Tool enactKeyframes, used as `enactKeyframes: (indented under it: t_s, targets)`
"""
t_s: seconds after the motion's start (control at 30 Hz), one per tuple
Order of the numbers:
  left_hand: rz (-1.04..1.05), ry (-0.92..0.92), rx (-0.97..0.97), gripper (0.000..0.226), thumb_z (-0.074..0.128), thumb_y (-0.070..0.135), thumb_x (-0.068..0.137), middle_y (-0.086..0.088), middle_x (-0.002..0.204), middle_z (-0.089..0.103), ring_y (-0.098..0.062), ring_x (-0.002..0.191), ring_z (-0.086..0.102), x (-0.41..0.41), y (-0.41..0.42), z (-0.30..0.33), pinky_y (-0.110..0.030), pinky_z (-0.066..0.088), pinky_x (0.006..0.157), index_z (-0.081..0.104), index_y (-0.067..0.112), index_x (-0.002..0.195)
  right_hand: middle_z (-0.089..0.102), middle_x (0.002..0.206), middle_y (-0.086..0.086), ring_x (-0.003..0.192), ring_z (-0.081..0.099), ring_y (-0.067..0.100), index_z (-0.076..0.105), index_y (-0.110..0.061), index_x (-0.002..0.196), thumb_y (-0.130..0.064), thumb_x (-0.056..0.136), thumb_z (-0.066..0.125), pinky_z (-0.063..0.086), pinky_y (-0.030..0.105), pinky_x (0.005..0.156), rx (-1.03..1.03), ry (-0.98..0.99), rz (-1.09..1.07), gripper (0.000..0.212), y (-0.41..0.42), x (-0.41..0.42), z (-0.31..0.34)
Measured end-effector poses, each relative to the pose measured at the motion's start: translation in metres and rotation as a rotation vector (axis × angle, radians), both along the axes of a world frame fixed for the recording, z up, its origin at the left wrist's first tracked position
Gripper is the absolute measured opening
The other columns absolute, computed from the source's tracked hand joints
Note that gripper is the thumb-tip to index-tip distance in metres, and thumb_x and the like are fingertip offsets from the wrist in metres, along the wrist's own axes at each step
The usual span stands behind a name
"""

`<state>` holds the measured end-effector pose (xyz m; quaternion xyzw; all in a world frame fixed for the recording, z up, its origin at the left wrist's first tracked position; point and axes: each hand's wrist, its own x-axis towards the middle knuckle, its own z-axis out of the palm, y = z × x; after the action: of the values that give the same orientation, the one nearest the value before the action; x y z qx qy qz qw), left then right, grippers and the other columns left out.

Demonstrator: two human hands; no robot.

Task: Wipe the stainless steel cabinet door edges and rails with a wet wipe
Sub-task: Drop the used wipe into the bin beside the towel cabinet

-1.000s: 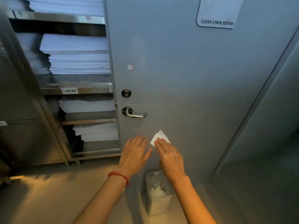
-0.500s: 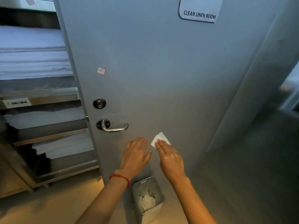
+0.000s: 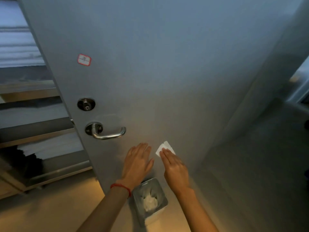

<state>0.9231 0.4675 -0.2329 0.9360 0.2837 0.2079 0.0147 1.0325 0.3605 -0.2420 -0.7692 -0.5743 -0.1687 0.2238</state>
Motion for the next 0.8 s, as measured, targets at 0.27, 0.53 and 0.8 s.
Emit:
enactKeyframes:
  t_s: [0.27,0.53,0.8]
  targets:
    - [-0.016,-0.086,0.033,0.036,0.069,0.025,0.077,-0.018,0.105,0.068,-0.032,0.096,0.067,0.015,0.009,-0.044,-0.05,0.051,0.078,0.069,0.0,0.102,0.071,0.103,0.015,0.091,0.07,0.025,0.073,-0.001,0.099,0.009,0.034,0.087,0.056,0.036,0.073,-0.023,0.011,0.066,0.067,0.004,0.024,-0.046]
    - [-0.012,-0.014,-0.013,0.048,0.039,0.03,0.086,-0.017,0.112,0.065,-0.03,0.103,0.064,0.024,0.016,-0.099,-0.048,0.049,0.086,0.065,-0.001,0.111,0.07,0.104,0.016,0.092,0.07,0.026,0.073,0.0,0.099,0.009,0.035,0.086,0.056,0.037,0.074,-0.026,0.006,0.102,0.066,0.005,0.041,-0.107]
    - [0.054,0.043,-0.074,0.055,0.029,0.038,0.093,-0.016,0.111,0.066,-0.029,0.102,0.064,0.029,0.026,-0.145,-0.047,0.051,0.083,0.067,0.001,0.109,0.07,0.106,0.011,0.095,0.069,0.022,0.074,-0.005,0.1,-0.01,0.036,0.095,0.054,0.031,0.079,-0.078,0.005,0.136,0.067,0.017,0.045,-0.169]
